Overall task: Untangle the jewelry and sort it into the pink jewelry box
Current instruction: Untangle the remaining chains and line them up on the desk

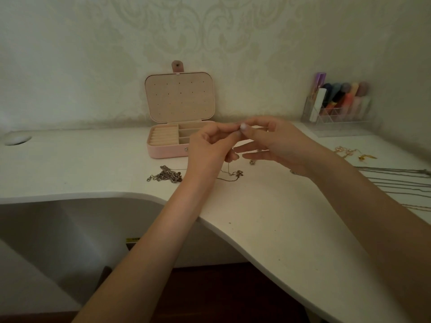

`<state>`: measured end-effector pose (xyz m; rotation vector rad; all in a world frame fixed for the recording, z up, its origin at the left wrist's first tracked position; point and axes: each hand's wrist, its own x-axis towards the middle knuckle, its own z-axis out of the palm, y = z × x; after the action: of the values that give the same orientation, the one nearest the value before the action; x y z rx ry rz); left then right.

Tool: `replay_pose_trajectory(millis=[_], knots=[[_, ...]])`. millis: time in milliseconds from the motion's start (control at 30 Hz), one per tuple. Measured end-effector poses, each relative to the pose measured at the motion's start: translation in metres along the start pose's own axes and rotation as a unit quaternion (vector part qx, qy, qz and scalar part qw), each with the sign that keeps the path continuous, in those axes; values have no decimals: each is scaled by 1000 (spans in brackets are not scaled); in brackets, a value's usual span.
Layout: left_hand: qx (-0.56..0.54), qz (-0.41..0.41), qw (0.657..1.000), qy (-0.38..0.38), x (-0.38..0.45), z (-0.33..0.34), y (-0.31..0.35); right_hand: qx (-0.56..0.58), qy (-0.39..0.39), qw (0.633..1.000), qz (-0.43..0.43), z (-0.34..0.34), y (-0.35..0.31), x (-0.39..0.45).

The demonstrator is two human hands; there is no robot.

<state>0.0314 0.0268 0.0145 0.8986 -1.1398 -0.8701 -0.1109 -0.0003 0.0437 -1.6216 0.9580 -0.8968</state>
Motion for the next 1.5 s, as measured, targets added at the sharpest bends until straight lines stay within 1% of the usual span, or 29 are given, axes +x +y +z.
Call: replay_pose_trajectory(millis=[67, 133, 233, 367, 467, 533, 600, 667, 700, 767, 800, 833, 900, 933, 1000, 1067, 1133, 1200, 1333, 1433, 1500], knots=[[19, 8, 1000, -8, 0, 0, -2, 15, 32, 999, -12, 2, -1, 0], [32, 14, 999, -11, 0, 0, -4, 33, 46, 998, 1, 3, -3, -1], [43, 36, 998, -16, 0, 1, -6, 78, 53, 995, 31, 5, -6, -3], [60, 47, 997, 6, 0, 1, -10, 191, 64, 975, 97, 12, -10, -2], [112, 77, 991, 2, -1, 2, -11, 230, 82, 959, 147, 15, -15, -2], [163, 112, 980, 1, 0, 4, -14, 234, 107, 953, 158, 16, -17, -2], [185, 117, 976, 6, 0, 4, -15, 247, 140, 946, 156, 13, -19, -2], [182, 91, 979, -1, 1, 1, -14, 312, 180, 921, 147, 5, -22, -3], [186, 82, 979, -14, 1, -3, -13, 363, 204, 898, 140, -1, -24, -3], [214, 88, 972, -49, 0, -15, -12, 467, 244, 841, 123, -18, -25, -4], [240, 96, 964, -60, 0, -23, -12, 484, 255, 829, 118, -28, -24, -4], [271, 101, 955, -59, 2, -32, -12, 464, 264, 837, 120, -36, -21, -4], [307, 88, 947, -30, 7, -52, -10, 350, 294, 881, 124, -49, -15, 0], [300, 79, 951, -13, 10, -62, -7, 280, 314, 899, 122, -53, -14, 1], [251, 54, 966, 14, 13, -77, 0, 155, 331, 923, 118, -55, -14, 1], [208, 25, 978, 9, 14, -86, 8, 68, 320, 938, 112, -55, -16, 0], [210, 2, 978, -11, 15, -93, 13, -14, 309, 946, 93, -54, -15, -1], [249, -5, 968, -14, 17, -101, 16, -102, 315, 942, 55, -54, -11, -1], [284, -15, 959, 11, 21, -117, 18, -202, 337, 920, -15, -59, -7, -1], [297, -29, 954, 11, 21, -124, 17, -351, 338, 873, -13, -60, -9, -6], [303, -41, 952, 18, 23, -129, 19, -430, 325, 842, -17, -59, -10, -10]])
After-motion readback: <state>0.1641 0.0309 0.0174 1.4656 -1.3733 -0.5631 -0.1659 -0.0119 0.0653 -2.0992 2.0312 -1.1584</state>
